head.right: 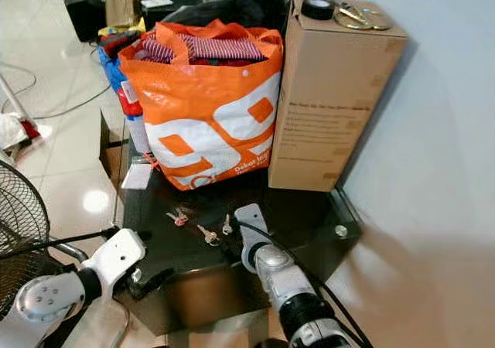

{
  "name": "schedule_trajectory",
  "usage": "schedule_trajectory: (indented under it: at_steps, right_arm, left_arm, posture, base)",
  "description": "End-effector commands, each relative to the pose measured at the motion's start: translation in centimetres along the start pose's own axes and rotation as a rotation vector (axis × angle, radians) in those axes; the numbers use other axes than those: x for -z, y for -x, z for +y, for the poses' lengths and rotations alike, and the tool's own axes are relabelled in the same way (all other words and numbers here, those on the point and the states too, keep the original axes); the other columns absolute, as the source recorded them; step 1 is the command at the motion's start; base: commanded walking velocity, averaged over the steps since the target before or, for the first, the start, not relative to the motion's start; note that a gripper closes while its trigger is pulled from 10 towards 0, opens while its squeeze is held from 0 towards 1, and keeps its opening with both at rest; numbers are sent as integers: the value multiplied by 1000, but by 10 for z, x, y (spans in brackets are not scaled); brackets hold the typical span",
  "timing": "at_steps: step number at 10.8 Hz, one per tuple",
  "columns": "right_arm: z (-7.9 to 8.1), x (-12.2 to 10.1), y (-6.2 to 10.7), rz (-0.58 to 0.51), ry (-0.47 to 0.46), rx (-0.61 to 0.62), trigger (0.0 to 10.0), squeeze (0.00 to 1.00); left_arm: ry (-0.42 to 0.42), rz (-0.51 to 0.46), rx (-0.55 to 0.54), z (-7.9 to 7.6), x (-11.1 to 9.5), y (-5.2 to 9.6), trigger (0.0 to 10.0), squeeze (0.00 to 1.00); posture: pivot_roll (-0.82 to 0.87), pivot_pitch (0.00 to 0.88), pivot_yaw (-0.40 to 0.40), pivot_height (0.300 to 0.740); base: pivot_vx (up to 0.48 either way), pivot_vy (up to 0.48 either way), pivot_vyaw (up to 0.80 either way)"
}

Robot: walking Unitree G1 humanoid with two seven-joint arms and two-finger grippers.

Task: Hang keys on a hook

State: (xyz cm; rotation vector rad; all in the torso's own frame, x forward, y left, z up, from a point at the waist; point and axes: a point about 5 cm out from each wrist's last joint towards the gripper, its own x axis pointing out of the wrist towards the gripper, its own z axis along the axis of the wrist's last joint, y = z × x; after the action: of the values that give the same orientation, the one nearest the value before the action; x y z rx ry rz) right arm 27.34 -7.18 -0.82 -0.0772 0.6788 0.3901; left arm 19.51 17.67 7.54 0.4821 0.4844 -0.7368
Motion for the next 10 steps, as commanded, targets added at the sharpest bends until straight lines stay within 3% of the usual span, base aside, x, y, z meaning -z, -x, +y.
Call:
schedule_trajectory:
  at_steps: [1,2,3,4,10]
  right_arm:
    - [-5,1,-1,2,21,50,10000,0]
    - [-6,3,-2,7,10,75,4706,0]
    - [-7,4,-3,3,1,91,4078,0]
    - [-9,6,-4,10,-2,108,0,0]
    - [-4,11,-6,1,-63,91,0,0]
  left_arm:
    - [-11,1,-6,3,-1,5,10000,27]
    - [-16,8,-1,4,1,7,10000,27]
    - [-19,13,2,4,1,8,10000,27]
    - [-26,21,11,5,2,10,10000,27]
    - [-29,27,25,2,3,12,10000,31]
  posture:
    - [1,69,-24,740]
    - [9,72,-17,740]
    - [12,74,-15,740]
    - [15,76,-11,740]
    - [30,81,-9,740]
  base:
    - [0,0,0]
    - [0,0,0]
    - [0,0,0]
    - [0,0,0]
    - [0,0,0]
